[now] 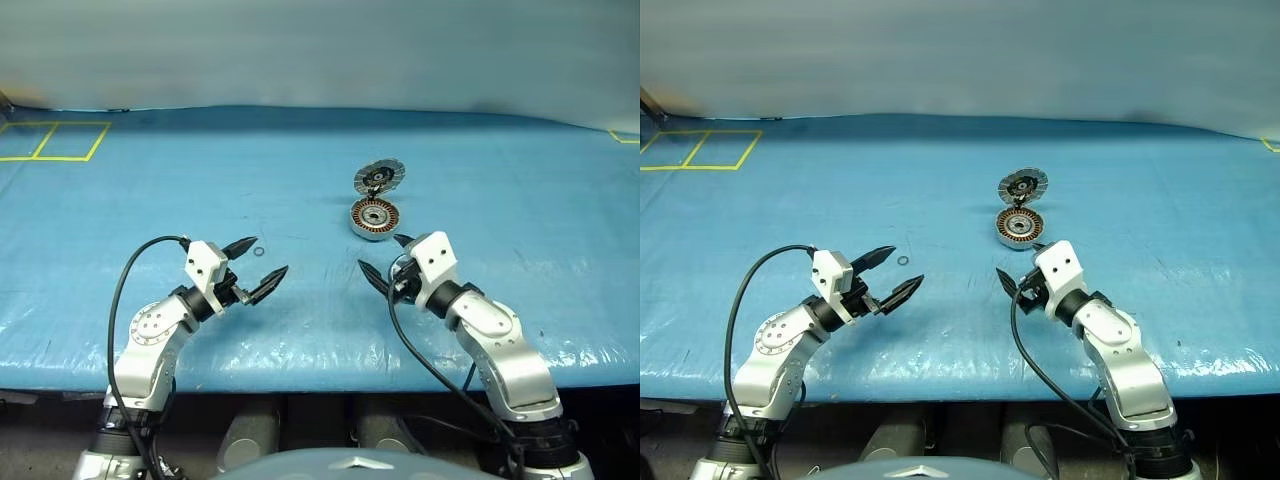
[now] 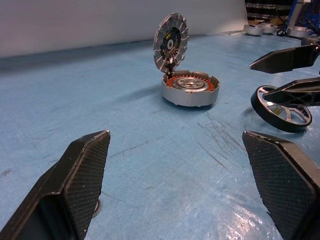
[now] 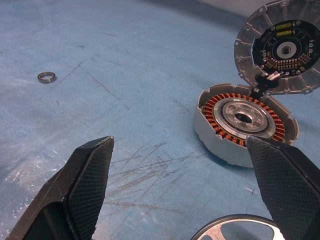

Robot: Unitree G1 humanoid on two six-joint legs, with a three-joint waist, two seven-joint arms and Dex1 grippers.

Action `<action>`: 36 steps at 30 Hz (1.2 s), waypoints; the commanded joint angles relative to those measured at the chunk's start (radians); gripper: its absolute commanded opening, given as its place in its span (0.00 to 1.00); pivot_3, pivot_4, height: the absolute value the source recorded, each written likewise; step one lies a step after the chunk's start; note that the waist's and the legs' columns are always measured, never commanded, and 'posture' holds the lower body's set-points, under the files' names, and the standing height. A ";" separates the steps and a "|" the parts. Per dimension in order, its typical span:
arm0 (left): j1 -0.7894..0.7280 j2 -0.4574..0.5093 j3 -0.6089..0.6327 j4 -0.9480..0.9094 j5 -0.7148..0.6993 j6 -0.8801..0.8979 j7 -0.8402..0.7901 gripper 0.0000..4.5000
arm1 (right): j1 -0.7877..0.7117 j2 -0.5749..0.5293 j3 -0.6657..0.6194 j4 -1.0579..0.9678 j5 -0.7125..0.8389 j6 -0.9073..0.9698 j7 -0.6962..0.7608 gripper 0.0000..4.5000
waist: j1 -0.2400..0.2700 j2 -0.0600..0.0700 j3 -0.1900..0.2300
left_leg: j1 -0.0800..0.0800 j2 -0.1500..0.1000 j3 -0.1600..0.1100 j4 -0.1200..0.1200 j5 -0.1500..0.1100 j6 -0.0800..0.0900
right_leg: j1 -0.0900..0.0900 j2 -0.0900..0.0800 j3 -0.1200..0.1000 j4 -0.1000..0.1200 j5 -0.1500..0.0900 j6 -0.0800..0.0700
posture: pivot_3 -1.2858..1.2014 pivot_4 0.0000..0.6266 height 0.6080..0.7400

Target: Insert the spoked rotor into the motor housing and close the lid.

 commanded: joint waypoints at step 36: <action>0.004 -0.003 0.004 -0.033 -0.007 -0.016 0.000 1.00 | -0.027 -0.019 0.007 -0.021 -0.001 0.034 0.005 0.99 | -0.001 0.000 0.000 | 0.000 0.000 0.001 0.000 0.000 0.000 | -0.001 0.000 0.001 0.000 0.000 0.000 | 0.52 0.24 1.00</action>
